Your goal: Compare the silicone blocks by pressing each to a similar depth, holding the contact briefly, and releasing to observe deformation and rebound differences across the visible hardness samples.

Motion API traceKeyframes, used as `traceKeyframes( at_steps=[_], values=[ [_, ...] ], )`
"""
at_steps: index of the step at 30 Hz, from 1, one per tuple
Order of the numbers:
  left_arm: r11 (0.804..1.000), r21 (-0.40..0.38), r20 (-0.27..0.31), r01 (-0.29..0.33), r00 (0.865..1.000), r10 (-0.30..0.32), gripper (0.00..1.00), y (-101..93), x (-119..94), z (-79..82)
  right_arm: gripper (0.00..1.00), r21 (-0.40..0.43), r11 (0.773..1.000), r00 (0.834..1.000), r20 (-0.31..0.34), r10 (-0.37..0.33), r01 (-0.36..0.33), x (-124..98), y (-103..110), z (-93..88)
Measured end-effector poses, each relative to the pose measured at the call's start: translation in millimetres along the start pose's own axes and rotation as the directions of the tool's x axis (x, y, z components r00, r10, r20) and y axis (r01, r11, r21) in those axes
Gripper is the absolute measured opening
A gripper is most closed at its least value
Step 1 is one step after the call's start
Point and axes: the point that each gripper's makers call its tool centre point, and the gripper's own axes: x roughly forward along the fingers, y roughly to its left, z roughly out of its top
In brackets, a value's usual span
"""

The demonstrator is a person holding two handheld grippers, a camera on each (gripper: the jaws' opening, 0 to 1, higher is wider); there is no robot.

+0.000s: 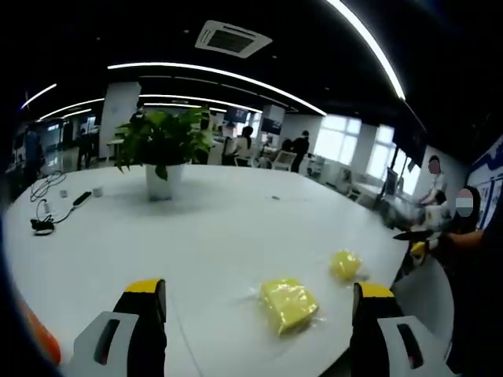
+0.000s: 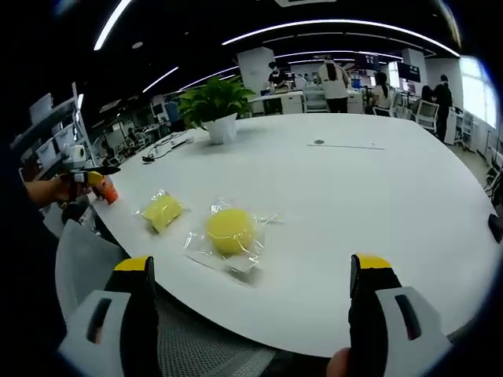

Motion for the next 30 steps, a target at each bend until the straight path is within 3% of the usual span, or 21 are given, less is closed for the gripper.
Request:
traceKeyframes(
  at_steps=[15,18,22,26,30],
  values=[
    [1.000,-0.018,-0.002,-0.013,1.000,0.013,1.00,-5.4,-6,-1.9,0.96,0.016,1.000,1.000,0.025,0.010,-0.010,0,-4,1.7],
    [0.999,0.031,0.014,-0.026,1.000,0.025,1.00,-3.7,-6,0.2,0.96,0.018,1.000,1.000,0.029,0.008,-0.008,-1,-5,2.2],
    [1.000,0.011,-0.011,-0.007,1.000,0.007,1.00,-6.2,-5,-2.2,0.96,0.016,1.000,1.000,0.029,0.011,-0.012,-1,-4,4.0],
    [1.000,-0.004,0.001,0.005,1.000,-0.005,1.00,-5.7,-6,-1.2,0.96,0.005,1.000,0.999,0.029,0.012,-0.012,-2,-4,6.4],
    [1.000,0.006,-0.012,-0.009,1.000,0.009,1.00,-4.4,-5,-5.0,0.96,-0.002,1.000,0.999,0.031,0.011,-0.011,-3,-5,5.8]
  ],
)
